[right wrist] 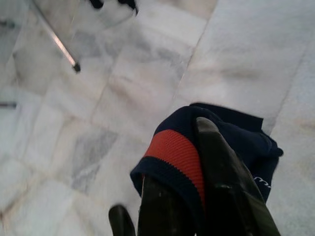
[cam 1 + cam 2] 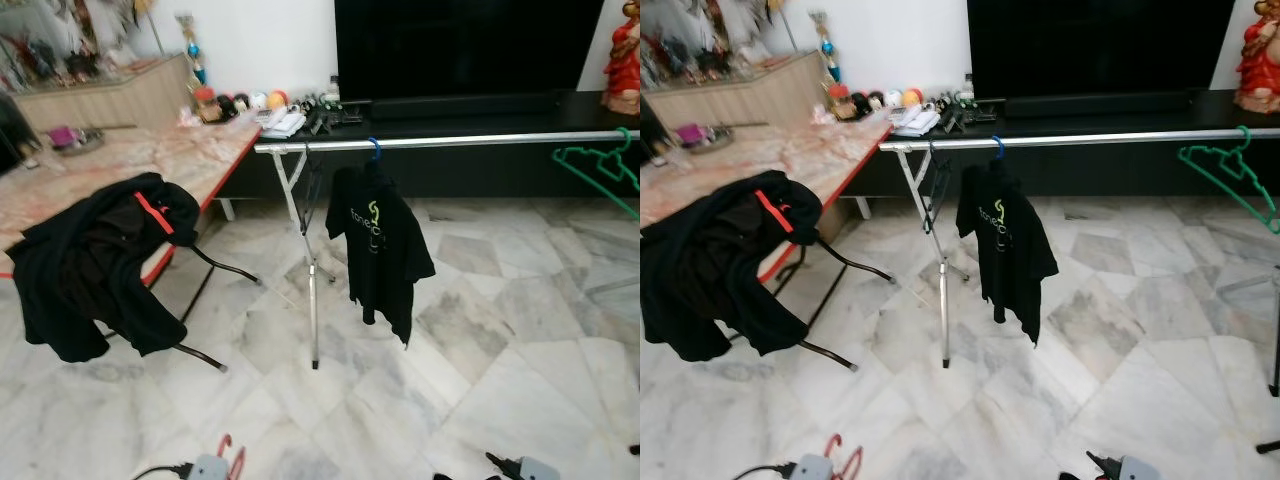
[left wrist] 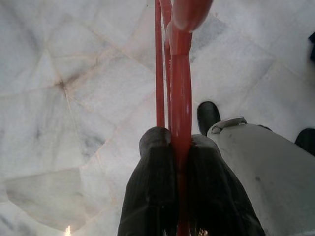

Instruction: Hang hanger

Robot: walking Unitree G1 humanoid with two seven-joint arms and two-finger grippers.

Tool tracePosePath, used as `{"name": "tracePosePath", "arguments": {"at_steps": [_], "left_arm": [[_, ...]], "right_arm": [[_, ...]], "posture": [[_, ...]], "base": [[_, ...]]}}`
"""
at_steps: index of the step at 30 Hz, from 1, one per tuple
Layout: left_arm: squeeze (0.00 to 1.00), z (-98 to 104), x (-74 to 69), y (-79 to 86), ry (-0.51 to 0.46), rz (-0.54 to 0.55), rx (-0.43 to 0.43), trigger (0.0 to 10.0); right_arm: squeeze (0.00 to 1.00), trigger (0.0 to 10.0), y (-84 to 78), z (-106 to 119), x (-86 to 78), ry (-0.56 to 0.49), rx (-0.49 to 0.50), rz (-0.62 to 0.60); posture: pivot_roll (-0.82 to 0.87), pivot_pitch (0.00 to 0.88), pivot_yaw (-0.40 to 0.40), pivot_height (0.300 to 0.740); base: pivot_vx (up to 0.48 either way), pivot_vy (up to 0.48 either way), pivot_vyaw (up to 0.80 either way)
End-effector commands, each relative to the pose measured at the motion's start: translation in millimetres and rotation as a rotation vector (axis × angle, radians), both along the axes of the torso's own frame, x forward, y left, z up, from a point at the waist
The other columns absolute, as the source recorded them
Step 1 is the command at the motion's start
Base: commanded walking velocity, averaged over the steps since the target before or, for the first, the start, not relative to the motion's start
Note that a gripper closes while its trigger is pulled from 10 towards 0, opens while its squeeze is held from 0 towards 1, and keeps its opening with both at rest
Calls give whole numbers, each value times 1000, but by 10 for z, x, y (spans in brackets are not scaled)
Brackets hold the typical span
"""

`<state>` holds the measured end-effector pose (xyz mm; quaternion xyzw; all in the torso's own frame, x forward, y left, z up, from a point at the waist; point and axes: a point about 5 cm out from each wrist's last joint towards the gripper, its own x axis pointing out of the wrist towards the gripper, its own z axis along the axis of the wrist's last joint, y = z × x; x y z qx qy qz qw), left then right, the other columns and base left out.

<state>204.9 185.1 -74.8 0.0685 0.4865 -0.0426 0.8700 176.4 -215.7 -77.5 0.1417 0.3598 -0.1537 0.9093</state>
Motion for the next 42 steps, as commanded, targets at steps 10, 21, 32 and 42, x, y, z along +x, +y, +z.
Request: {"name": "tracePosePath", "arguments": {"at_steps": [10, 21, 32, 42], "left_arm": [[0, 9, 0, 52, -22, 10, 10, 10000], [0, 312, 463, 9, -211, -95, 22, 10000], [0, 554, 574, 18, -416, -470, 15, 10000], [0, 818, 785, -363, -205, -978, -158, 10000]], "right_arm": [[0, 10000, -94, 129, 196, -76, -25, -9], [0, 10000, -235, 493, 655, -272, -90, 27], [0, 10000, -149, 782, 986, -402, -171, 203], [0, 10000, 166, 1194, 1432, -532, -221, 478]], "posture": [[81, 0, 64, 740], [91, 0, 61, 740], [51, 36, 86, 740], [42, 47, 92, 740]], "base": [[0, 0, 0], [0, 0, 0], [0, 0, 0], [0, 0, 0]]}}
